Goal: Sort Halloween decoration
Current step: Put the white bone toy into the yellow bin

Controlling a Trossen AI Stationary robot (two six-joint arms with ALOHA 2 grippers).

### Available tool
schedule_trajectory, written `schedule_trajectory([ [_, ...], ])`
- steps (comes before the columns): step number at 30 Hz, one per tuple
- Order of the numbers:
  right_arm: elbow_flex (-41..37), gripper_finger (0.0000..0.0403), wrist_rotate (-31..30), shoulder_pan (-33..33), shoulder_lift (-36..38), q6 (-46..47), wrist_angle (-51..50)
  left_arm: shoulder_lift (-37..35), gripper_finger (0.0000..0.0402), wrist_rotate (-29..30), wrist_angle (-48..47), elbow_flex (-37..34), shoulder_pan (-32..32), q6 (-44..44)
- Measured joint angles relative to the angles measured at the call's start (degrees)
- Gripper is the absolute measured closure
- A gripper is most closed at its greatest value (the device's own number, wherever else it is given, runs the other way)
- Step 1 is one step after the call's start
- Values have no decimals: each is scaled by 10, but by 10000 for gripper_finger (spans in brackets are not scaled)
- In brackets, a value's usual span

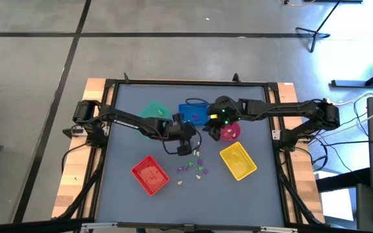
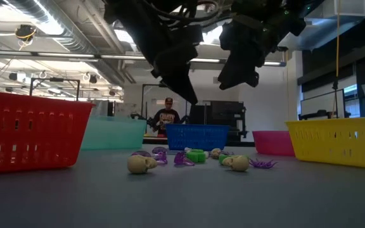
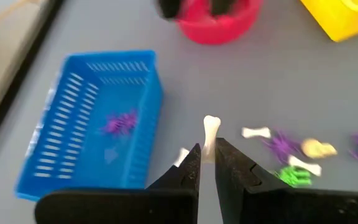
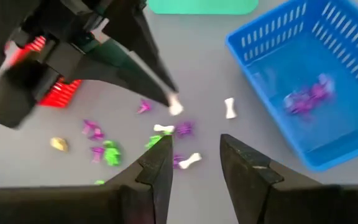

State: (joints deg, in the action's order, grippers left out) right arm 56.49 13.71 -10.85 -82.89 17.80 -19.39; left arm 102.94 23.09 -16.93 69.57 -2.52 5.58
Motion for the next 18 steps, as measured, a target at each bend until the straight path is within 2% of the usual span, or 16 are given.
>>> schedule_trajectory([
  [6, 0, 272, 14, 0, 0, 87, 7, 0, 386, 26, 15, 13, 0, -2],
  [18, 0, 272, 24, -1, 0, 124, 41, 0, 386, 30, 52, 29, -1, -2],
])
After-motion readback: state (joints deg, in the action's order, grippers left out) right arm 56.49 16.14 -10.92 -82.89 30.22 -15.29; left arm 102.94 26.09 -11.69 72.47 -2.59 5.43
